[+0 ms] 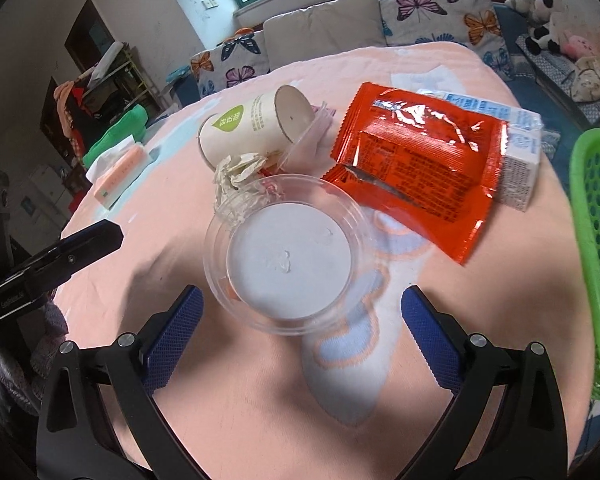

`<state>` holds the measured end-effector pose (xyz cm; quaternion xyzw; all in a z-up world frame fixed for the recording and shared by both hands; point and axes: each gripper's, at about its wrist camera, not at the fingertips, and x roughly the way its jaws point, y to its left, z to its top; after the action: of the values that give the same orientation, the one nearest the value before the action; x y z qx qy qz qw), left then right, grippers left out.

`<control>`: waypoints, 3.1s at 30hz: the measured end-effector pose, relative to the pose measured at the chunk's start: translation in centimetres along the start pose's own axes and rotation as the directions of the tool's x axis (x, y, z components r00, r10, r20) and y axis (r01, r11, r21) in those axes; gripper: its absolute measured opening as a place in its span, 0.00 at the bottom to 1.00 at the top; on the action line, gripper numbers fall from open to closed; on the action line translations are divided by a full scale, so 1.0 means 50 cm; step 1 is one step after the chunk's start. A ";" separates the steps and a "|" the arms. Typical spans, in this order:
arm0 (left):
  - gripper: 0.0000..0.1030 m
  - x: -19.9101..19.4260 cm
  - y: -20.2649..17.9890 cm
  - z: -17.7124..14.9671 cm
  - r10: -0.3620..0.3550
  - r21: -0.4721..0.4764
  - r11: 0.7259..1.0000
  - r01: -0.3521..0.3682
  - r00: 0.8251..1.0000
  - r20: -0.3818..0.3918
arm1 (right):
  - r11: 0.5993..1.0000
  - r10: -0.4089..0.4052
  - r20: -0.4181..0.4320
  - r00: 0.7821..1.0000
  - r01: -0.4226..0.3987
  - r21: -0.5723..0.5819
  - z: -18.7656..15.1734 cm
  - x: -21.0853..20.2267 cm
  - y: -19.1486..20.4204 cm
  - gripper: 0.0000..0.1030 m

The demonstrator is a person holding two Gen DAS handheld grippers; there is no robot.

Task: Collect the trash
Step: 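Move both grippers back toward the remaining items on the table, then grasp the clear round plastic container with the right gripper while the left grasps the crumpled tissue, then carry the clear container and tissue over the green basket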

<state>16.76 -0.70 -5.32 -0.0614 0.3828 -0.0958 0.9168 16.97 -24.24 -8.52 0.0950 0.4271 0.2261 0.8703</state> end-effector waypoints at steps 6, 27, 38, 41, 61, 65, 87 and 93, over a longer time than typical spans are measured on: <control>0.81 0.007 0.014 0.000 0.000 -0.018 1.000 0.000 1.000 -0.008 | 1.000 0.012 -0.016 1.000 -0.012 -0.001 0.009 0.022 0.003 0.96; 0.81 0.034 0.010 0.003 -0.011 -0.018 1.000 0.011 1.000 -0.027 | 0.999 -0.016 -0.004 1.000 0.016 -0.049 0.025 0.033 0.018 0.89; 0.81 0.064 -0.028 0.010 -0.041 0.005 0.999 0.041 0.998 -0.051 | 0.996 -0.071 0.055 0.996 0.074 -0.052 0.009 -0.039 -0.004 0.89; 0.81 0.084 -0.046 0.018 -0.058 0.007 0.998 0.058 0.996 -0.063 | 0.995 -0.086 0.066 0.994 0.089 -0.039 0.002 -0.057 -0.016 0.89; 0.61 0.205 -0.095 0.047 -0.089 -0.011 0.996 0.088 0.987 -0.132 | 0.987 -0.159 0.108 0.981 0.157 0.023 -0.022 -0.130 -0.081 0.89; 0.50 0.206 -0.103 0.046 -0.100 0.000 0.995 0.101 0.986 -0.130 | 0.986 -0.167 0.109 0.980 0.164 0.031 -0.026 -0.134 -0.085 0.89; 0.39 0.080 -0.110 0.032 -0.141 0.016 0.990 0.142 0.989 -0.036 | 0.976 -0.212 0.152 0.965 0.201 0.086 -0.047 -0.191 -0.110 0.89; 0.39 0.038 -0.138 0.046 -0.169 0.055 0.984 0.169 0.986 0.000 | 0.968 -0.242 0.172 0.955 0.224 0.113 -0.050 -0.218 -0.134 0.89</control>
<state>18.81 -7.76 -3.73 -0.0688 0.3710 -0.1837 0.9077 11.28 -35.41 -4.82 0.1047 0.3627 0.0921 0.9214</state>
